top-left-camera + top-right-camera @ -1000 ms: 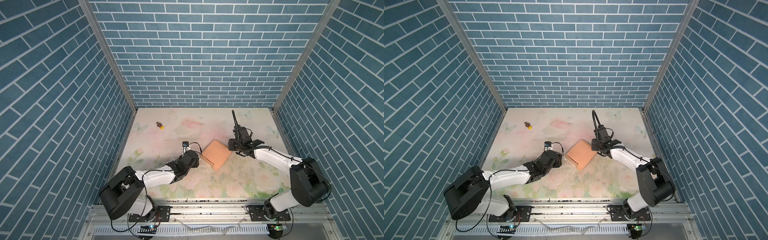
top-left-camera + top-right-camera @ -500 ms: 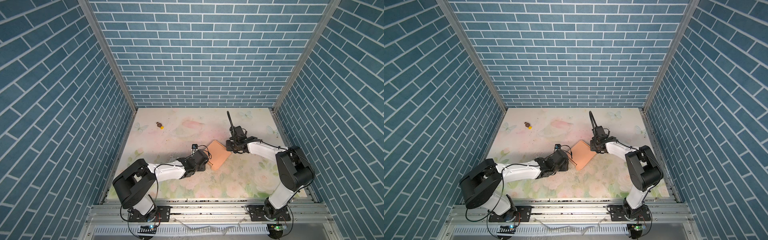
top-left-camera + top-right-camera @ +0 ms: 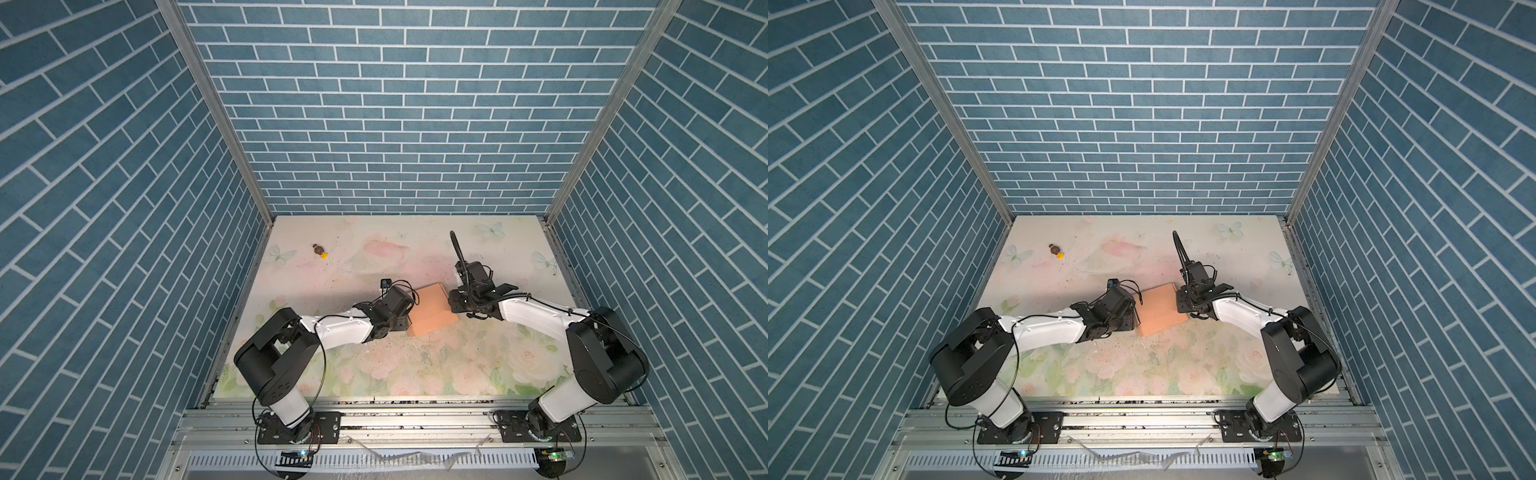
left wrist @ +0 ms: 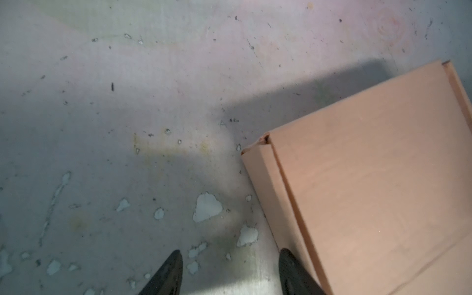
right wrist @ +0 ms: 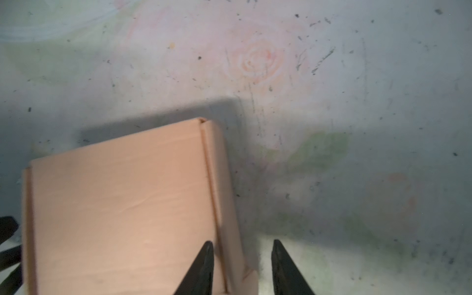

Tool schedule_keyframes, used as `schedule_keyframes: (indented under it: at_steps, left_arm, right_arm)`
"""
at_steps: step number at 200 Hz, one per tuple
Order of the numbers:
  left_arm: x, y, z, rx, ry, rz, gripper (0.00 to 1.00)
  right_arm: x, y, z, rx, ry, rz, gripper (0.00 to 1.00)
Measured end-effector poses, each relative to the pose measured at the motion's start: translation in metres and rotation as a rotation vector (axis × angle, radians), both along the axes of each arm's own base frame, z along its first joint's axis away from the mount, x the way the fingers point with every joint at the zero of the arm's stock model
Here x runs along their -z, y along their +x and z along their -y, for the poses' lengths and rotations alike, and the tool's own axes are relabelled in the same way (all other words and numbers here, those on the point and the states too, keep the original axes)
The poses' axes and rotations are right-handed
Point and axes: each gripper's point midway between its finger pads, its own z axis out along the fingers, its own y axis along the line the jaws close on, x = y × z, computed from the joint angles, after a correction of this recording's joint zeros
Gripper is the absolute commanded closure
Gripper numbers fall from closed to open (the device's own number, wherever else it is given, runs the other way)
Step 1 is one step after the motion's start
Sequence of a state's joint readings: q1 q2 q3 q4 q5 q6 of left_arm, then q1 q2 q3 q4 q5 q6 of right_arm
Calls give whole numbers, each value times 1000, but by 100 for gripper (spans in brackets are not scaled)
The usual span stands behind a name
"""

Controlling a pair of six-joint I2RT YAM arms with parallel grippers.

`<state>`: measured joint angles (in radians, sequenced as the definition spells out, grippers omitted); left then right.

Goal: Fold the paper box

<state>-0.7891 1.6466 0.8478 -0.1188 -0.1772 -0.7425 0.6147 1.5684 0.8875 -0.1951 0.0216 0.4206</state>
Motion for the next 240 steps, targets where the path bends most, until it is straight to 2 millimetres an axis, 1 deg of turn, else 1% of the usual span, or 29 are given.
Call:
schedule_keyframes:
  at_steps: [20, 44, 81, 108, 137, 147, 165, 189, 203, 223, 240]
  left_arm:
    - [-5, 7, 0, 0, -9, 6, 37]
    - [-7, 15, -3, -4, -16, 1, 37]
    - [-5, 25, -6, -8, -16, -20, 37]
    - [-4, 27, -7, -8, -18, -29, 37]
    - [-4, 25, -7, -2, -16, -40, 37]
    - [-7, 23, -8, 0, -20, -36, 37]
    - [-20, 20, -11, 3, -36, -15, 37]
    - [-42, 15, -14, 9, -75, 25, 37]
    - [-51, 10, -15, 21, -100, 38, 37]
    - [-49, -2, -13, 52, -128, 20, 38]
    - [-44, -10, -9, 80, -136, -6, 38]
  right_arm:
    - [2, -9, -10, -16, 15, -4, 61]
    - [7, -17, -17, -21, 26, -12, 61]
    - [7, -22, -23, 0, 68, -6, 61]
    - [6, -26, -25, 9, 91, -2, 61]
    - [1, -30, -20, 20, 96, 16, 61]
    - [-2, -32, -16, 26, 94, 29, 61]
    - [-11, -33, -8, 49, 95, 68, 61]
    - [-32, -37, 4, 74, 115, 129, 60]
    - [-43, -37, 7, 80, 130, 152, 60]
    - [-49, -41, 9, 76, 148, 162, 60]
    - [-42, -47, 11, 67, 145, 141, 60]
